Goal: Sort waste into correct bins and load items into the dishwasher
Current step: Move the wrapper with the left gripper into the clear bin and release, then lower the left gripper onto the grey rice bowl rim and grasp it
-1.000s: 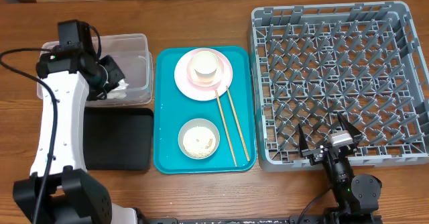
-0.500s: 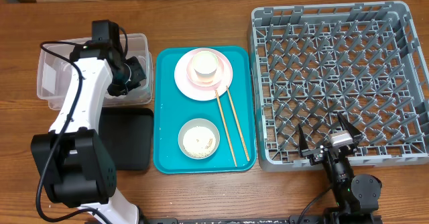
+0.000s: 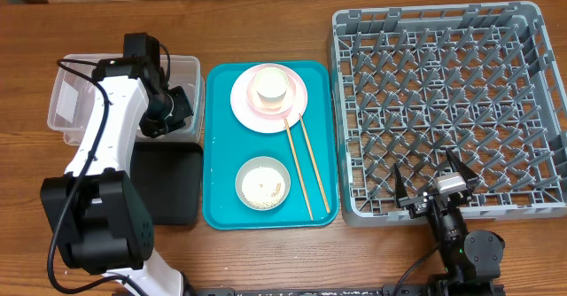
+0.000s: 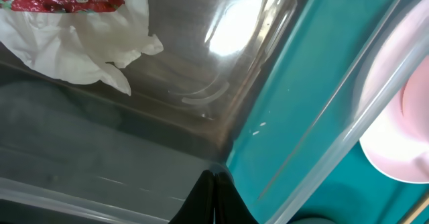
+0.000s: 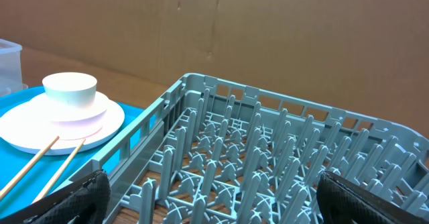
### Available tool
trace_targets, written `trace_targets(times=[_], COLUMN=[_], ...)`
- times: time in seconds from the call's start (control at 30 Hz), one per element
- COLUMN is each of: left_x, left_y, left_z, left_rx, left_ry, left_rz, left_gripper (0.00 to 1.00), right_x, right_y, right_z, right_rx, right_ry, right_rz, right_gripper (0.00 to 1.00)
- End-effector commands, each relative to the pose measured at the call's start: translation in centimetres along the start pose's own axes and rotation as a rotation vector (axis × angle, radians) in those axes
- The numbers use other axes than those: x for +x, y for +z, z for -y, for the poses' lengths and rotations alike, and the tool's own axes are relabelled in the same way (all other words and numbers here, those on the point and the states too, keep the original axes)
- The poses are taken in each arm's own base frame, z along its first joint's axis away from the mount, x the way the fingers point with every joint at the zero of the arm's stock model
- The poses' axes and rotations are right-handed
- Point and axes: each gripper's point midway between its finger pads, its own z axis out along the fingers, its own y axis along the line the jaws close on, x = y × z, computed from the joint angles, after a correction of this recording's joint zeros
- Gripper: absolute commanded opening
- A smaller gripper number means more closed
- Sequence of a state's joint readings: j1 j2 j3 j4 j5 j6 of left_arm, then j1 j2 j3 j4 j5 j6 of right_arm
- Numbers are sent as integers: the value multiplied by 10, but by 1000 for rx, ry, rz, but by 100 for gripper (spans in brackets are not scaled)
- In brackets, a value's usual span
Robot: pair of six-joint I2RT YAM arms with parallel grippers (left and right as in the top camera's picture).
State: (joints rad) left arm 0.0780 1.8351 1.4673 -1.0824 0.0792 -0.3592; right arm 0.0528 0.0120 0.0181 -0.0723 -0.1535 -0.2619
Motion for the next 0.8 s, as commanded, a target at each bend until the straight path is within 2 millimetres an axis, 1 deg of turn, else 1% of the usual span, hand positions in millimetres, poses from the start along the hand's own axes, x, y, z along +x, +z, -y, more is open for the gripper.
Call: trace_targets(times=[0.0, 0.1, 0.2, 0.27, 0.33, 0.4, 0.43, 0.5, 0.57, 0.63, 0.67, 0.77], left_x=[-15, -26, -24, -18, -7, 9, 23, 42, 59, 76, 92, 118], left_y=[-18, -46, -79, -95, -107, -117, -123, -127, -126, -122, -117, -107], left_z=[8, 26, 43, 51, 60, 70, 80, 91, 104, 118, 127, 140], left_rx=[31, 107, 169, 188, 200, 209, 214, 217, 217, 211, 191, 159], left_ry=[25, 37, 61, 82, 113, 154, 191, 241, 292, 354, 407, 456], left_rz=[52, 93, 121, 136, 147, 146, 134, 110, 82, 57, 39, 7], left_gripper=[4, 4, 4, 4, 4, 4, 4, 4, 4, 4, 4, 4], right_x=[2, 2, 2, 2, 2, 2, 2, 2, 2, 2, 2, 2], right_y=[0, 0, 0, 0, 0, 0, 0, 0, 0, 0, 0, 0], right_z=[-1, -1, -1, -1, -1, -1, -1, -1, -1, -1, -1, -1], right_rx=[-2, -2, -2, -2, -2, -2, -2, -2, -2, -2, -2, -2], right_ry=[3, 3, 3, 3, 3, 3, 3, 3, 3, 3, 3, 3], right_rz=[3, 3, 3, 3, 3, 3, 3, 3, 3, 3, 3, 3], right_gripper=[100, 100, 100, 100, 100, 100, 100, 100, 100, 100, 100, 100])
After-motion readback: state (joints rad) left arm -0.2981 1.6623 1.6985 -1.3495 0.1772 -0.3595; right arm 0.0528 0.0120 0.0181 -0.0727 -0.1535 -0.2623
